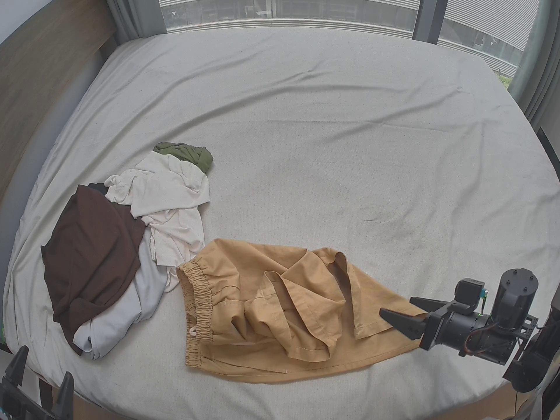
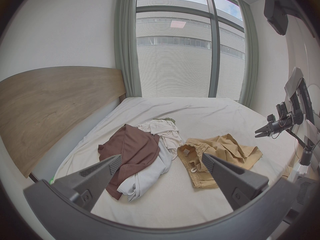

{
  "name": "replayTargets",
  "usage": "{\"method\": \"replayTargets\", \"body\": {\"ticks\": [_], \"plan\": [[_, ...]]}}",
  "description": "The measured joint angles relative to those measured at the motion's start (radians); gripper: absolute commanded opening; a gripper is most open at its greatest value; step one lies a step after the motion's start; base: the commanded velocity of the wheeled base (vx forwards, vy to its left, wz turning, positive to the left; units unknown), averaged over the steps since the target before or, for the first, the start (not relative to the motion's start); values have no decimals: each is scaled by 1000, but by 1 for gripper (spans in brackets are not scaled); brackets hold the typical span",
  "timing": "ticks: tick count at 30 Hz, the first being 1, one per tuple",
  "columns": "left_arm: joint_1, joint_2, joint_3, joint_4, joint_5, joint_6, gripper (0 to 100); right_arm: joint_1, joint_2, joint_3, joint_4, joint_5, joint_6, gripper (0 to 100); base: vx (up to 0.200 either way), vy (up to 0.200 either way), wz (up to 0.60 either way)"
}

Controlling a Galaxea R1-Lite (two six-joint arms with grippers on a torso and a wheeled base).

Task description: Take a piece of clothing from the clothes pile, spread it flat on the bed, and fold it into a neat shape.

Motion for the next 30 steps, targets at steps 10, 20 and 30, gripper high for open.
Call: {"method": "replayTargets", "body": {"ticks": [10, 20, 30], "plan": [[-19, 53, -166, -44, -30, -7, 100, 177, -9, -87, -9, 1, 44, 100, 0, 0, 0], [-83, 188, -180, -55, -200, -237, 100, 257, 97, -280, 6, 20, 105, 100, 0, 0, 0], [-111, 411, -183, -131, -340, -358, 100, 289, 159, -426, 130, 35, 140, 100, 0, 0, 0]]}}
